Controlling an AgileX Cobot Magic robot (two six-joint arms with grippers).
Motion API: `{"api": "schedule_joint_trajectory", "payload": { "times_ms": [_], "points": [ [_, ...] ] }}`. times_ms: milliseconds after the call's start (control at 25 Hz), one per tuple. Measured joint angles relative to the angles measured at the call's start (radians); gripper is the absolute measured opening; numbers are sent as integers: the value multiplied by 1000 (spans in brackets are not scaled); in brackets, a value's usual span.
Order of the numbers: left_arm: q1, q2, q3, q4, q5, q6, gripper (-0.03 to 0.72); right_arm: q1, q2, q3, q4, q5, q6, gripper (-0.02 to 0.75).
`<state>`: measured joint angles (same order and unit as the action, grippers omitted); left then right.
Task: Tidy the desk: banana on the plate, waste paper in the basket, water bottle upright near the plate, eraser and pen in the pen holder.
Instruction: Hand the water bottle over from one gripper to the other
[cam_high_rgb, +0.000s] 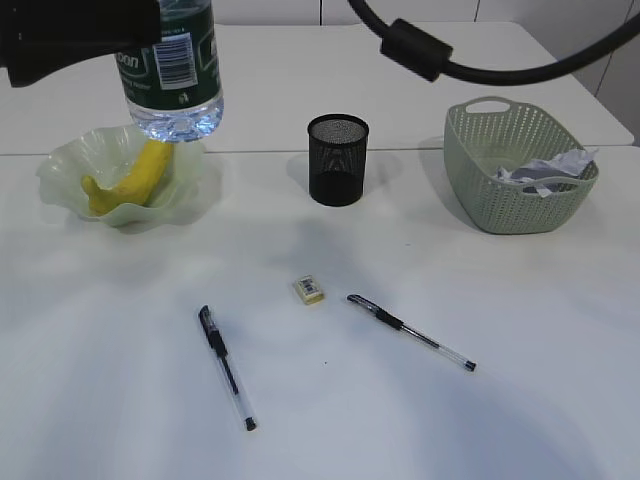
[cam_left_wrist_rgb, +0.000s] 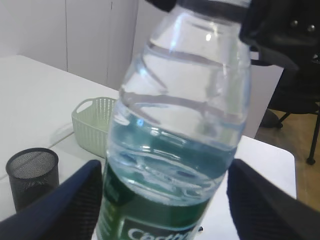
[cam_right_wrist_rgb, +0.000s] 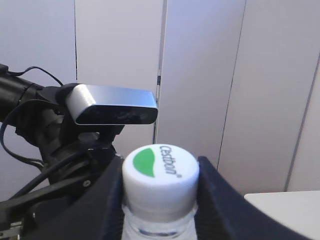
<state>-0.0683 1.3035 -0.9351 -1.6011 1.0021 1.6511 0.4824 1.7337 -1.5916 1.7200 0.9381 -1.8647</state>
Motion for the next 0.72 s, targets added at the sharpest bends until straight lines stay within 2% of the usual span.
{"api": "schedule_joint_trajectory", "payload": {
  "times_ms": [400, 600, 720],
  "points": [
    [-92, 57, 0, -85, -79, 80, 554, 1, 9, -6, -18, -28, 15, 250],
    [-107, 61, 0, -105, -101, 97, 550, 1, 10, -6, -17, -29, 17, 250],
    [-107, 61, 0, -106, -101, 99, 510, 1, 10, -6, -15, -29, 17, 250]
  ]
}}
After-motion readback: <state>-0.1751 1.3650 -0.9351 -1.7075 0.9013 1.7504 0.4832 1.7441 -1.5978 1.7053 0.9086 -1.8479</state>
